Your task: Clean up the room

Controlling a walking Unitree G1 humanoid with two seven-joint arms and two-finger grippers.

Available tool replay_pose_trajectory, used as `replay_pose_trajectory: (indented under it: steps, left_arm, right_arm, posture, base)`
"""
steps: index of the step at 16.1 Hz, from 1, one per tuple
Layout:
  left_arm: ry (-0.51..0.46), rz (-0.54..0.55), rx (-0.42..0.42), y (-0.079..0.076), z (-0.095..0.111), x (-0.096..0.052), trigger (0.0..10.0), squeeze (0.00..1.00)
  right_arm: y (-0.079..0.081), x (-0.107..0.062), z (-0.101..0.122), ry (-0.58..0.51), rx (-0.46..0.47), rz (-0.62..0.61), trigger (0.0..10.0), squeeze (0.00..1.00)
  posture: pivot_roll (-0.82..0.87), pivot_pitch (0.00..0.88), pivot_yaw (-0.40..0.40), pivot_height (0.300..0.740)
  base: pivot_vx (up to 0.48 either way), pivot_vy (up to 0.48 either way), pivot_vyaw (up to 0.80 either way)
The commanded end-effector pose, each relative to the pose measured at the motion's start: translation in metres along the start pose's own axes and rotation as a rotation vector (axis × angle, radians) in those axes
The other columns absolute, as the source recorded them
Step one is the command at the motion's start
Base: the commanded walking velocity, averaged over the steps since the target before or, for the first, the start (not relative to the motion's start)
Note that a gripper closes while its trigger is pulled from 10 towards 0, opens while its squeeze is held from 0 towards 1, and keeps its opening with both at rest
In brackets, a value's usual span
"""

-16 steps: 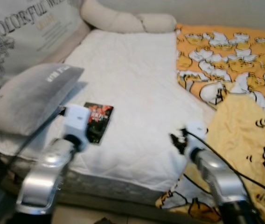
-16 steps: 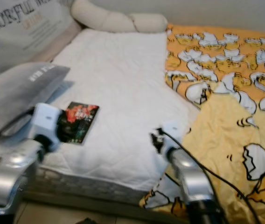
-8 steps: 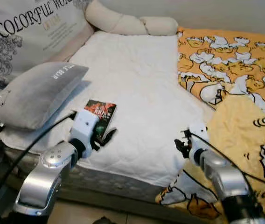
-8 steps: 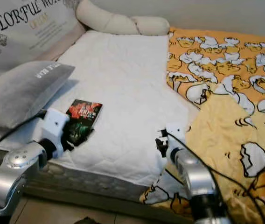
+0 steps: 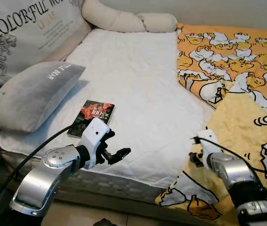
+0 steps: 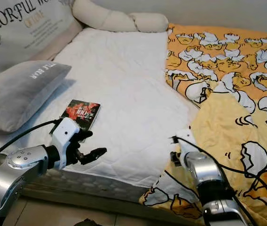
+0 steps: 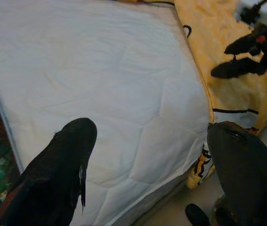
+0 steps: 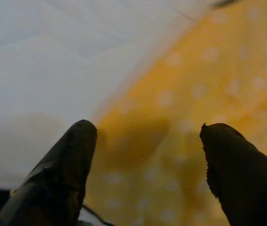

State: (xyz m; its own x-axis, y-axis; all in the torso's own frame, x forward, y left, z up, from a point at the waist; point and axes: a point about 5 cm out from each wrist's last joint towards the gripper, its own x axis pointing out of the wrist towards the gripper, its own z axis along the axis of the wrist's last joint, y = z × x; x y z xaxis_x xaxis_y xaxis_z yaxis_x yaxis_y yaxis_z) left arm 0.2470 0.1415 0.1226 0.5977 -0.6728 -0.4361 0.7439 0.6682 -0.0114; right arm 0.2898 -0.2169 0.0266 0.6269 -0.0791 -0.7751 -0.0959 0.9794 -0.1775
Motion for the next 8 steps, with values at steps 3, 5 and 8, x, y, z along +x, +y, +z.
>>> replay_pose_trajectory:
  steps: [3,5,8]
  left_arm:
    - [0.016,-0.049,0.015,-0.005,0.003,0.0,10.0,1.0]
    - [0.04,-0.079,0.043,-0.006,0.003,-0.001,10.0,1.0]
    - [0.059,-0.099,0.063,-0.008,0.003,-0.003,10.0,1.0]
  right_arm:
    - [-0.001,0.009,-0.004,0.028,0.117,-0.02,10.0,0.1]
    - [0.006,0.016,-0.003,0.03,0.229,-0.02,10.0,0.0]
    - [0.013,0.021,-0.007,0.044,0.27,-0.037,7.4,0.0]
  posture:
    - [0.08,0.0,0.045,0.74]
    - [0.07,0.0,0.071,0.74]
    - [0.08,0.0,0.088,0.74]
  base:
    - [0.0,0.0,0.0]
    - [0.0,0.0,0.0]
    - [0.0,0.0,0.0]
